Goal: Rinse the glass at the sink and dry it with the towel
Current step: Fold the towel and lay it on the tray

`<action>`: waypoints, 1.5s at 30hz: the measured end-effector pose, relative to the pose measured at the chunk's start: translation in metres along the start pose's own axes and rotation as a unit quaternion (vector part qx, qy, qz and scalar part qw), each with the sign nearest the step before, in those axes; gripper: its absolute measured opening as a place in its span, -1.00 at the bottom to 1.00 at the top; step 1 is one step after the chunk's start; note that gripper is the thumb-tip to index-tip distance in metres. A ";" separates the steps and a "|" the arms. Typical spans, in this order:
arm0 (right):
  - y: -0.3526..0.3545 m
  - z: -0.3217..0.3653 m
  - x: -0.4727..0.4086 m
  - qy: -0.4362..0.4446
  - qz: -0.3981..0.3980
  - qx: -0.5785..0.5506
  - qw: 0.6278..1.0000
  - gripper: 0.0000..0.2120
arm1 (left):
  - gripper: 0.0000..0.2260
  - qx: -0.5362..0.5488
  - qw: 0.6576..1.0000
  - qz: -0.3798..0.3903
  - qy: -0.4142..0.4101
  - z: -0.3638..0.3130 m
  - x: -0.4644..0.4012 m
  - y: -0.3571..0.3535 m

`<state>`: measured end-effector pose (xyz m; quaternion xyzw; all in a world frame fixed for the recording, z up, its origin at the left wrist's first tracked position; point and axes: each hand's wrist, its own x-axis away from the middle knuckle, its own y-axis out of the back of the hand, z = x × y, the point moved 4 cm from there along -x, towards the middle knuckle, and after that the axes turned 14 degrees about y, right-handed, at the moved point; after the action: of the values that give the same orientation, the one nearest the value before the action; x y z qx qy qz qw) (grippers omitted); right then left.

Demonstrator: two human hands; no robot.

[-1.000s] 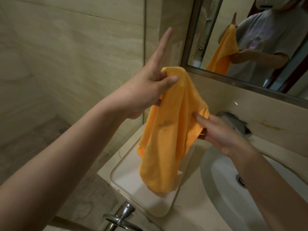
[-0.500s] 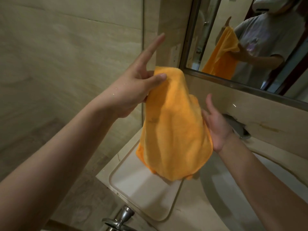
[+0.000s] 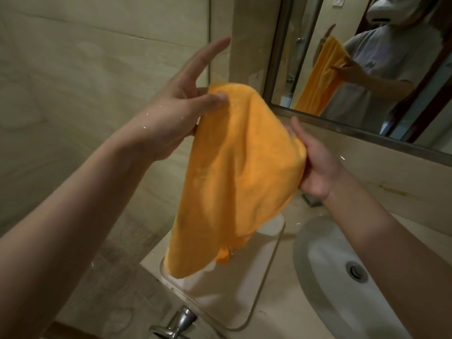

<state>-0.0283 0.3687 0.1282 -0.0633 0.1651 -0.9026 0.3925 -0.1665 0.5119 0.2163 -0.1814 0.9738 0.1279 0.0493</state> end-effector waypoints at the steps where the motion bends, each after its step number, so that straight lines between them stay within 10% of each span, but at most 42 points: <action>1: -0.001 0.003 0.000 0.011 0.006 0.007 1.000 -0.42 | -0.50 -0.008 1.000 -0.003 0.009 0.001 0.001 0.000; 7: 0.001 0.032 0.006 0.094 0.003 0.167 0.982 -0.72 | -0.48 -0.011 0.999 -0.025 0.024 -0.001 0.006 0.012; 13: -0.003 0.049 0.012 0.097 0.098 0.131 0.982 -0.30 | -0.51 -0.020 0.998 -0.058 0.029 0.003 0.005 0.019; 18: -0.007 0.061 0.010 0.154 0.062 0.198 0.966 -0.43 | -0.52 -0.006 0.998 -0.061 0.024 0.012 0.001 0.024; 30: -0.026 0.110 0.013 0.318 0.012 0.449 0.835 -0.67 | -0.47 0.031 0.996 -0.085 0.003 0.012 -0.007 0.036; 35: -0.031 0.105 0.016 0.240 0.109 0.335 0.905 -0.50 | -0.81 0.121 0.987 -0.091 0.048 0.017 -0.010 0.037; 45: -0.030 0.111 0.011 0.251 0.024 0.362 0.897 -0.52 | -0.50 0.106 0.990 -0.096 -0.009 0.009 -0.005 0.038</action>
<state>-0.0294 0.3528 0.2428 0.3162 -0.0787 -0.8762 0.3552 -0.1750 0.5507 0.2167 -0.2668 0.9594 0.0204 0.0889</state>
